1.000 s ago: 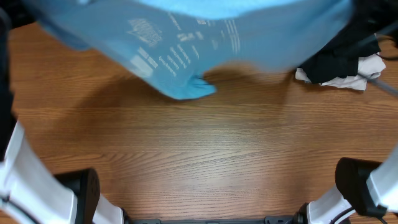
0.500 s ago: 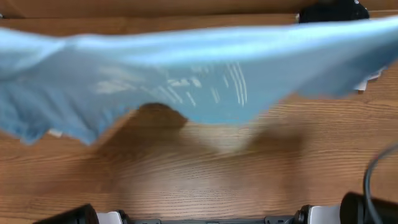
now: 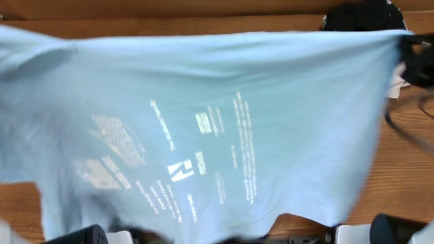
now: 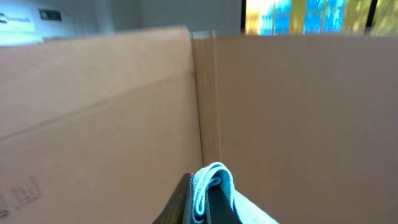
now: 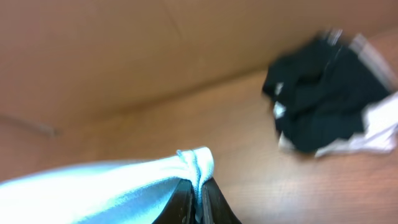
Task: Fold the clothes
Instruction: 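Lift the shirt with both grippers and spread it out in the air, then lay the spread shirt flat on the table and release both grippers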
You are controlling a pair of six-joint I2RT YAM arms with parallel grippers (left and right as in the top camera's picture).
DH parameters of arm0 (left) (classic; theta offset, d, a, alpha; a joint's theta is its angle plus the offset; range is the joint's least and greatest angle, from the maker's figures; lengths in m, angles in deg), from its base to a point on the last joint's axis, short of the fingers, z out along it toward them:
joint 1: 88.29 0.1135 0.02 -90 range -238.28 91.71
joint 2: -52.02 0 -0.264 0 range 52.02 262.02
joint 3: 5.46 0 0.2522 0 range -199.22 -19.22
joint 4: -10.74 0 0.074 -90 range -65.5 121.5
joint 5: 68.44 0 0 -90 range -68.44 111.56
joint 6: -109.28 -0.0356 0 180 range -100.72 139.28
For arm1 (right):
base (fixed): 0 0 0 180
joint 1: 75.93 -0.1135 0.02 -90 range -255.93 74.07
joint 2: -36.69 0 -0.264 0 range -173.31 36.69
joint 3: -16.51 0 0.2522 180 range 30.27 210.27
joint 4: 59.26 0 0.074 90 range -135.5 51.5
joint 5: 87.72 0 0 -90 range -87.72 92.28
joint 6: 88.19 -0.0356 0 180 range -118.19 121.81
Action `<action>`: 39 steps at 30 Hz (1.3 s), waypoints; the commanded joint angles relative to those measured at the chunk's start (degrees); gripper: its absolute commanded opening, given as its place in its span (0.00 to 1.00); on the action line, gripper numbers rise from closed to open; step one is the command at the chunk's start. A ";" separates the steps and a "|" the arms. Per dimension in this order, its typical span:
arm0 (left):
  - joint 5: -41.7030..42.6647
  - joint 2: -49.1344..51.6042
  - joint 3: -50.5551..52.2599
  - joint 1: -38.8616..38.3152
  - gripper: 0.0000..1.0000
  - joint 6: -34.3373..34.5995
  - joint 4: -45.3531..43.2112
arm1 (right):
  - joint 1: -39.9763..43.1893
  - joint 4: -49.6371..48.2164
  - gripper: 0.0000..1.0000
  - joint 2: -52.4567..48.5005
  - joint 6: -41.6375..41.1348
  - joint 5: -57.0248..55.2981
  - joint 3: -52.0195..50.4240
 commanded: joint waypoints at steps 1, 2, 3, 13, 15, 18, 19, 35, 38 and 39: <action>-0.72 4.50 5.77 0.63 0.04 -1.99 -1.46 | -2.67 -2.14 0.04 -1.73 0.09 -0.66 -7.10; -0.04 5.73 7.19 0.63 0.04 -1.99 -1.64 | -3.69 -3.23 0.04 -2.62 0.09 -0.66 -9.75; 0.83 7.26 8.72 0.63 0.04 -1.97 -1.77 | -4.55 -4.26 0.04 -3.56 0.09 -0.76 -11.91; 11.08 25.24 13.51 0.37 0.04 -2.58 -1.25 | -9.55 -21.53 0.04 -16.02 0.04 -1.49 -33.90; 12.55 29.29 13.51 -0.22 0.04 -2.80 -1.57 | -10.12 -27.41 0.04 -18.80 0.11 -1.51 -36.89; 13.11 35.10 13.51 -1.57 0.04 -2.82 -2.80 | -10.99 -36.44 0.04 -23.17 0.33 -1.51 -39.41; 13.25 36.81 13.51 -2.08 0.04 -2.82 -3.34 | -11.28 -38.84 0.04 -24.63 0.42 -1.51 -39.50; 13.64 52.35 13.51 -7.10 0.09 3.19 -16.37 | -16.55 -72.30 0.10 -35.23 -1.70 -14.75 -39.50; 13.68 52.35 13.51 -7.23 0.12 3.93 -18.36 | -16.59 -73.70 0.11 -36.17 -1.70 -17.75 -39.50; 13.66 52.35 13.51 -7.28 0.23 3.93 -18.69 | -16.59 -74.18 0.18 -36.57 -1.70 -18.34 -39.50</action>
